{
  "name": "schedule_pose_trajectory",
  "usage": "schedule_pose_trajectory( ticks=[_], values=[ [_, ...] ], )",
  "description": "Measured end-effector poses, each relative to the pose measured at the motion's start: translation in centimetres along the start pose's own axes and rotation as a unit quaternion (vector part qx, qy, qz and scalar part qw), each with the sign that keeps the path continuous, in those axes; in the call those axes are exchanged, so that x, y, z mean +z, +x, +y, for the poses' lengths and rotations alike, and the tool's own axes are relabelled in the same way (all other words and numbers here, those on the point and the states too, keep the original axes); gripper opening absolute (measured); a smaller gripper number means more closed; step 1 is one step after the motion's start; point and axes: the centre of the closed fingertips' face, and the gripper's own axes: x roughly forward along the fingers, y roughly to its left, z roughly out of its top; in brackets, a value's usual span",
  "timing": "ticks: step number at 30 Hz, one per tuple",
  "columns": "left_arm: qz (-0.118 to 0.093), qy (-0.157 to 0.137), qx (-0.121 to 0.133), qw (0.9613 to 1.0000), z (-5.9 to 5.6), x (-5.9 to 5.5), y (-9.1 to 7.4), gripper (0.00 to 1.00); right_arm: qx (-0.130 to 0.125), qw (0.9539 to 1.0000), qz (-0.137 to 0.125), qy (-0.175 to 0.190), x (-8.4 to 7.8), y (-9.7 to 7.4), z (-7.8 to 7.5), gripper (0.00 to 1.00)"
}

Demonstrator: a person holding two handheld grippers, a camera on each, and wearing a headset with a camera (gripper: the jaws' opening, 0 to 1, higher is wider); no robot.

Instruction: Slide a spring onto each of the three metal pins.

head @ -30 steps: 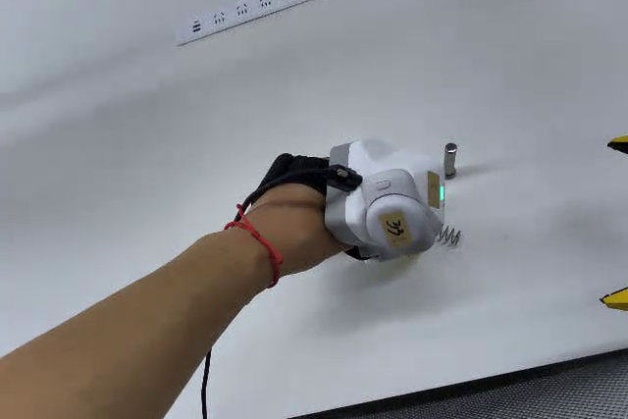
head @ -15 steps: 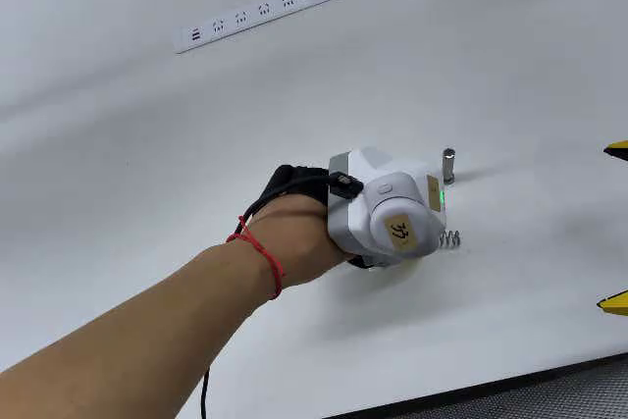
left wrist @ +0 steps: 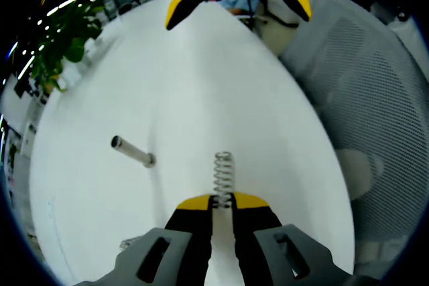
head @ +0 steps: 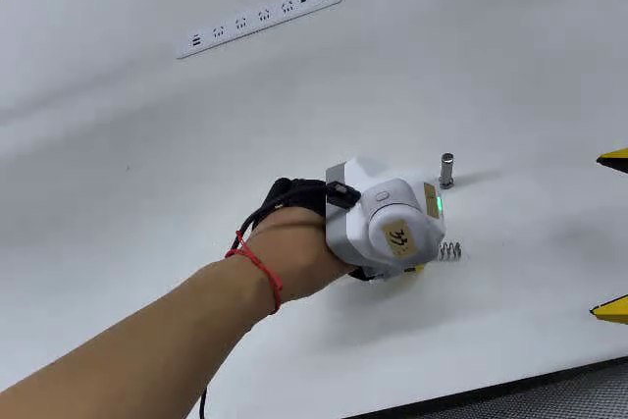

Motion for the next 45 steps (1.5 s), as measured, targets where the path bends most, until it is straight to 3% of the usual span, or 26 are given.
schedule_pose_trajectory(
  ticks=[5,12,16,24,27,31,38,45],
  values=[
    [-0.015,-0.012,0.004,0.9998,-0.3,0.6,-0.5,0.11,0.003,1.0000,-0.003,0.001,0.4,0.3,0.3,0.87],
    [-0.057,-0.043,0.020,0.9973,-0.4,1.6,-2.0,0.11,0.007,0.9999,-0.008,0.000,2.0,0.6,0.9,0.86],
    [-0.090,-0.064,0.032,0.9933,-0.3,2.5,-3.4,0.11,0.011,0.9998,-0.013,-0.001,3.2,0.8,1.3,0.84],
    [-0.153,-0.101,0.061,0.9811,0.1,4.2,-6.6,0.11,0.018,0.9994,-0.027,-0.013,6.3,1.3,2.2,0.82],
    [-0.175,-0.113,0.074,0.9754,0.2,4.5,-7.9,0.11,0.019,0.9991,-0.033,-0.019,7.2,1.3,2.3,0.79],
    [-0.208,-0.134,0.090,0.9647,0.2,4.9,-9.7,0.11,0.021,0.9989,-0.041,-0.012,8.4,1.6,2.3,0.73],
    [-0.252,-0.158,0.114,0.9479,0.0,5.3,-12.3,0.11,0.026,0.9976,-0.063,0.014,10.9,3.0,3.3,0.52],
    [-0.309,-0.202,0.138,0.9193,0.1,5.9,-14.6,0.11,0.023,0.9907,-0.108,0.079,13.5,4.7,3.9,0.33]
  ],
)
